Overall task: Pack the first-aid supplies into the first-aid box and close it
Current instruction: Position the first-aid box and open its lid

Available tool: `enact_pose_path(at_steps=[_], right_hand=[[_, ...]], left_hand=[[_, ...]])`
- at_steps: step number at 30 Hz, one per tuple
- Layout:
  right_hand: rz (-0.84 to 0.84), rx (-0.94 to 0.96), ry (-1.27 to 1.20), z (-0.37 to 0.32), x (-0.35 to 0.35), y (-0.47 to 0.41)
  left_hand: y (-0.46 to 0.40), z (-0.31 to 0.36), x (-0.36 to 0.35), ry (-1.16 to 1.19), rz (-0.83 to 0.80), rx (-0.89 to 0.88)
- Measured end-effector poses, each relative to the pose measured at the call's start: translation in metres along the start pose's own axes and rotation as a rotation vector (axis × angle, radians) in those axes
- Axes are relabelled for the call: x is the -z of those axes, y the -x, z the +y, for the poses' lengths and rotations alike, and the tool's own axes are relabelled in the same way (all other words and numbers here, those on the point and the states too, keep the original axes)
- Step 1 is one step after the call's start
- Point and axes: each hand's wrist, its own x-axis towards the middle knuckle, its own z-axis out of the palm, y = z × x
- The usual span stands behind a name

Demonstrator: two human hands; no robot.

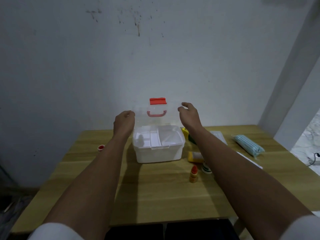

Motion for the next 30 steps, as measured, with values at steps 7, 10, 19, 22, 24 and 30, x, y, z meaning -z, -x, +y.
enact_pose_path(at_steps=[7,10,19,22,24,30], right_hand=[[-0.134,-0.06,0.067,0.007,-0.011,-0.025],[-0.073,-0.05,0.058,0.015,-0.014,-0.028],[0.087,0.113,0.089,0.015,-0.008,-0.017],[0.084,0.131,0.16,0.013,-0.001,-0.011],[0.077,0.126,0.18,0.012,0.002,-0.007],[-0.01,0.039,0.15,0.016,0.001,0.004]], left_hand=[[-0.014,-0.028,-0.005,0.05,-0.278,-0.038],[-0.014,-0.037,-0.01,0.047,-0.285,-0.059],[-0.002,-0.033,-0.002,0.061,-0.169,-0.119],[0.001,-0.028,0.004,0.016,-0.153,-0.113],[0.006,-0.027,0.006,-0.022,-0.157,-0.114],[0.021,-0.023,0.005,-0.066,-0.198,-0.05]])
